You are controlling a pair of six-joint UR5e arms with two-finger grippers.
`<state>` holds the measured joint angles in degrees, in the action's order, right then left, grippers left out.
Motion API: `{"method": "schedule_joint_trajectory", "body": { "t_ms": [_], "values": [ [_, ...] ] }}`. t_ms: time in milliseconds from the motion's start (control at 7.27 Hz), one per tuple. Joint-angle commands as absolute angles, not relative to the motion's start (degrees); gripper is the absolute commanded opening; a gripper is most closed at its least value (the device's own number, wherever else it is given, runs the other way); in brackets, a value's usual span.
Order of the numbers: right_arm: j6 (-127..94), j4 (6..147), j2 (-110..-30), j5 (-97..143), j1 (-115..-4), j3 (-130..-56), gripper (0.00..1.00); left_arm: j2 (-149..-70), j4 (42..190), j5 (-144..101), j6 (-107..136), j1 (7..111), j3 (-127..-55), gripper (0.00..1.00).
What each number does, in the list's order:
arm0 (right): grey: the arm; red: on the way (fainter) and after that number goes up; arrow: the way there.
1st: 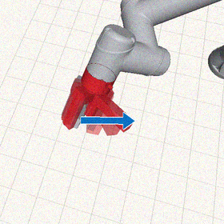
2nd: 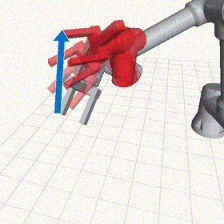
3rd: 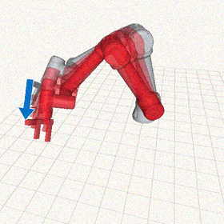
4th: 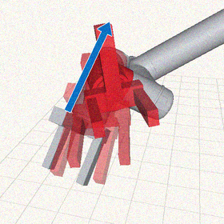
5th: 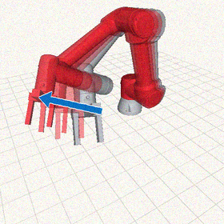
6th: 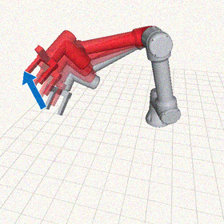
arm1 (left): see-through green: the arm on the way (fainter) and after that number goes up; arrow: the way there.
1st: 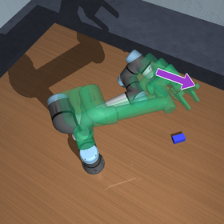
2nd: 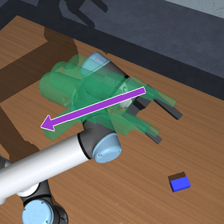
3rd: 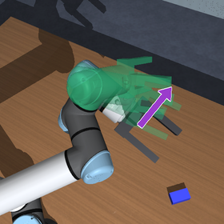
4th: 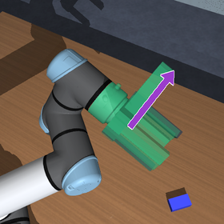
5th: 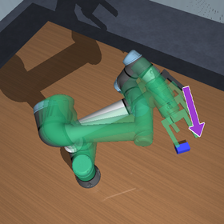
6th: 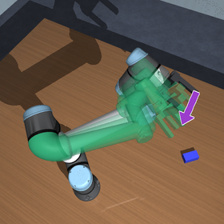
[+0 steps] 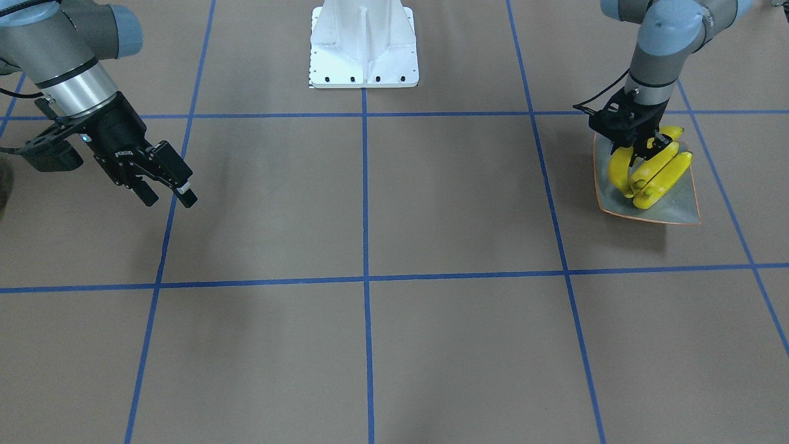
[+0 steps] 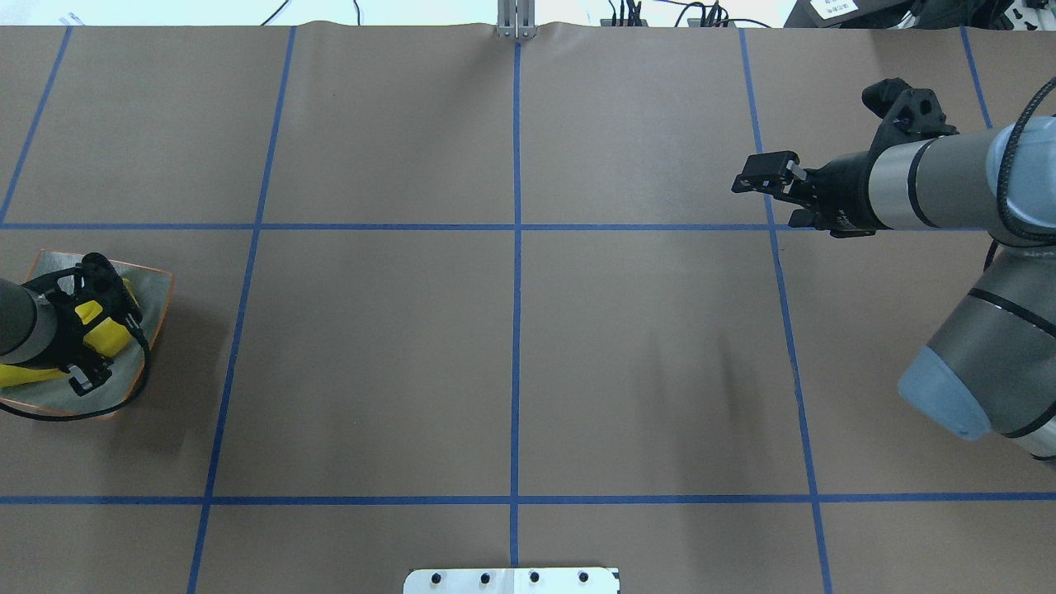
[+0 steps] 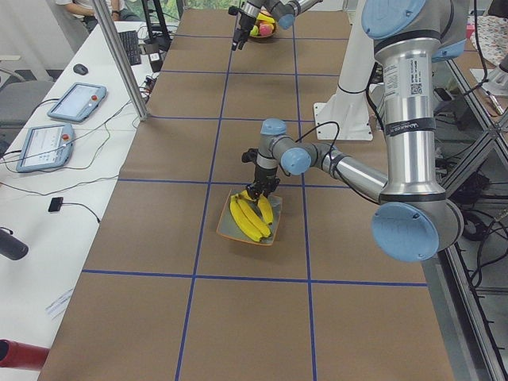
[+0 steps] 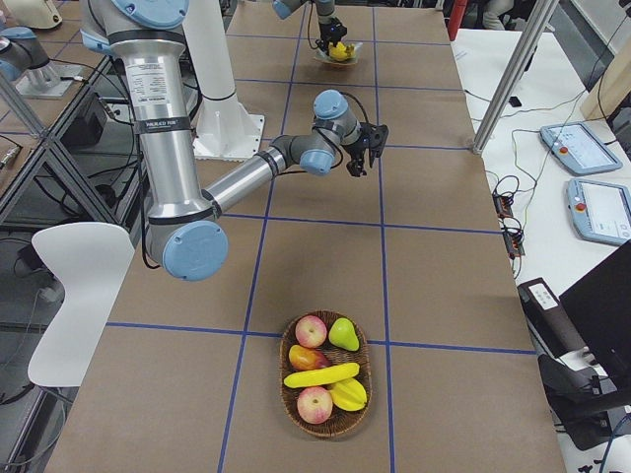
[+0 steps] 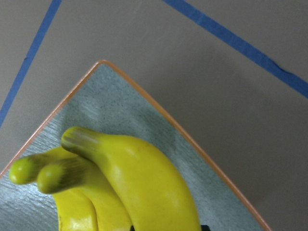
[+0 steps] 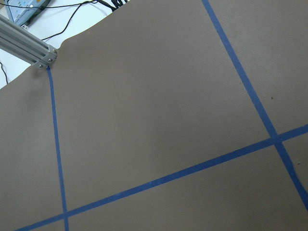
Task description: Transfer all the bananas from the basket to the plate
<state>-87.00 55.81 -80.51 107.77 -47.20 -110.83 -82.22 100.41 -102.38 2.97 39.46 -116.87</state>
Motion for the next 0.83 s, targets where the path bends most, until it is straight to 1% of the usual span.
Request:
{"method": "schedule_joint_trajectory", "body": {
  "t_ms": [0,138,275,550,688],
  "values": [
    [-87.1,55.81,-80.51,107.75,-47.2,-110.92,1.0,-82.27,100.46,-102.22,2.9,39.46,-116.46,0.57],
    [-87.1,55.81,-80.51,107.84,-47.2,-110.92,1.0,-82.35,100.46,-102.22,2.9,39.46,-116.46,0.81],
    [-86.75,55.72,-80.51,108.02,-47.28,-111.0,1.0,-82.96,100.37,-102.39,2.99,39.46,-116.46,0.96],
    [-86.75,55.72,-80.51,107.93,-47.37,-111.27,1.0,-83.23,100.46,-104.22,2.9,39.55,-117.5,0.96],
    [-86.66,55.9,-80.68,107.15,-48.33,-111.62,1.0,-84.62,99.94,-109.37,3.6,40.42,-118.38,0.98]
  ]
}}
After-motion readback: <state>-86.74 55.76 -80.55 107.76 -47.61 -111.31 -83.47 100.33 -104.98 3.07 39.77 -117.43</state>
